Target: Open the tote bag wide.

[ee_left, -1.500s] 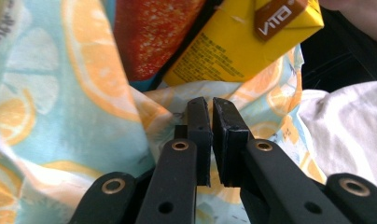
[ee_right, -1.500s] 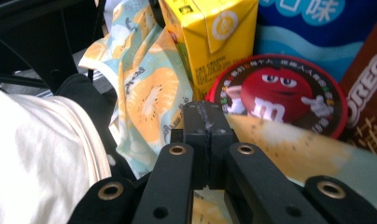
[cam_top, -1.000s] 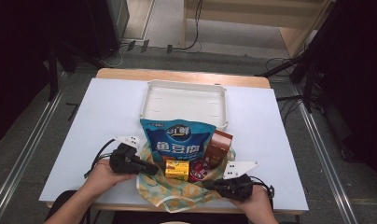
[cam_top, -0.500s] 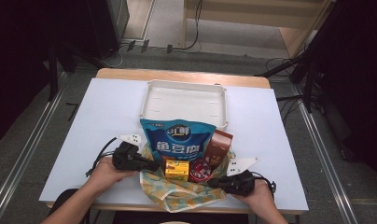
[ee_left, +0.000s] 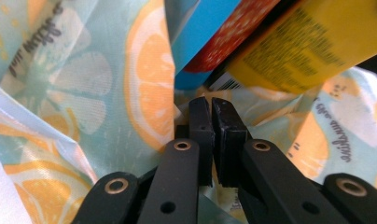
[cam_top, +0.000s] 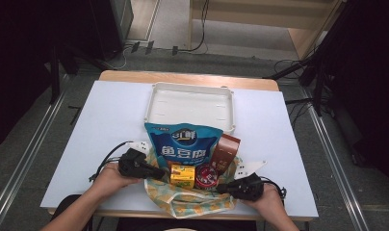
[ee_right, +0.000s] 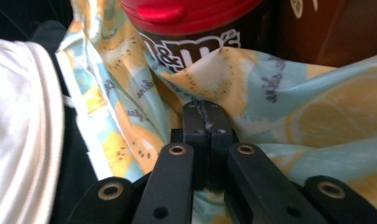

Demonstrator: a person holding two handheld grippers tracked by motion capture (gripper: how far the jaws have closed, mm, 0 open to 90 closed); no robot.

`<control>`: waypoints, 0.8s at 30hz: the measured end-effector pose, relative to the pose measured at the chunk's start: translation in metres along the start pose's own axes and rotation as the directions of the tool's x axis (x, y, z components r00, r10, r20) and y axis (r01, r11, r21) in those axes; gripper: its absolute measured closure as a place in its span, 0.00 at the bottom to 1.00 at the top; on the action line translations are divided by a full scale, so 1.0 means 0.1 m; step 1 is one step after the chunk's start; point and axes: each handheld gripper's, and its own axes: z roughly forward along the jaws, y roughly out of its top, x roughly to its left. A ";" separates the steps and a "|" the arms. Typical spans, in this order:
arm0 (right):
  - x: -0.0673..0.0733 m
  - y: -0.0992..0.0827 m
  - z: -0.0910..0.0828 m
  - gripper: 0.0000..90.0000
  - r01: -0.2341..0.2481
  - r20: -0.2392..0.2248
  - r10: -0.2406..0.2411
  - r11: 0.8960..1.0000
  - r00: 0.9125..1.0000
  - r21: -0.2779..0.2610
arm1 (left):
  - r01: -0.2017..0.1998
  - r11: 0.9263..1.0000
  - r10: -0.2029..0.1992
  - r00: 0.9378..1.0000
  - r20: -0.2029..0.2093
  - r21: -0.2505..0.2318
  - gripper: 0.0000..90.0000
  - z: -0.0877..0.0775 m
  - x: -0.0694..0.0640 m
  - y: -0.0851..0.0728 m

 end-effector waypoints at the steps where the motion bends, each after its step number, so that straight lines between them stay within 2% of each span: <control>1: 0.01 0.01 -0.02 1.00 0.003 0.002 -0.003 1.000 1.000 -0.006 | -0.010 1.000 0.010 1.000 -0.007 -0.013 0.97 -0.02 -0.02 0.00; 5: 0.07 0.05 -0.14 1.00 -0.010 0.008 0.010 1.000 1.000 -0.022 | -0.010 0.999 0.010 1.000 -0.010 -0.051 0.98 -0.11 -0.07 0.02; 8: 0.12 0.09 -0.29 1.00 -0.010 0.020 0.011 0.997 1.000 -0.070 | 0.023 0.996 -0.023 1.000 0.007 -0.084 0.99 -0.19 -0.10 0.04; 10: 0.14 0.13 -0.37 1.00 -0.019 0.019 0.021 0.995 1.000 -0.101 | 0.025 0.994 -0.024 1.000 0.011 -0.108 0.99 -0.23 -0.11 0.04; 12: 0.17 0.16 -0.43 1.00 -0.020 0.021 0.022 0.994 1.000 -0.108 | 0.036 0.991 -0.035 0.999 0.012 -0.126 1.00 -0.26 -0.11 0.04; 14: 0.18 0.19 -0.48 1.00 -0.010 0.036 0.014 0.992 0.999 -0.123 | 0.042 0.991 -0.041 0.999 0.012 -0.129 1.00 -0.28 -0.11 0.04; 20: 0.13 0.23 -0.61 1.00 -0.027 0.054 0.035 0.989 0.998 -0.145 | 0.048 0.990 -0.049 0.999 0.003 -0.133 1.00 -0.31 -0.13 0.05; 23: 0.09 0.25 -0.66 1.00 -0.037 0.064 0.047 0.989 0.997 -0.146 | 0.023 0.993 -0.028 0.999 -0.040 -0.119 1.00 -0.35 -0.16 0.08; 24: 0.08 0.26 -0.69 1.00 -0.043 0.071 0.055 0.987 0.996 -0.152 | 0.024 0.991 -0.029 0.999 -0.033 -0.128 1.00 -0.38 -0.16 0.09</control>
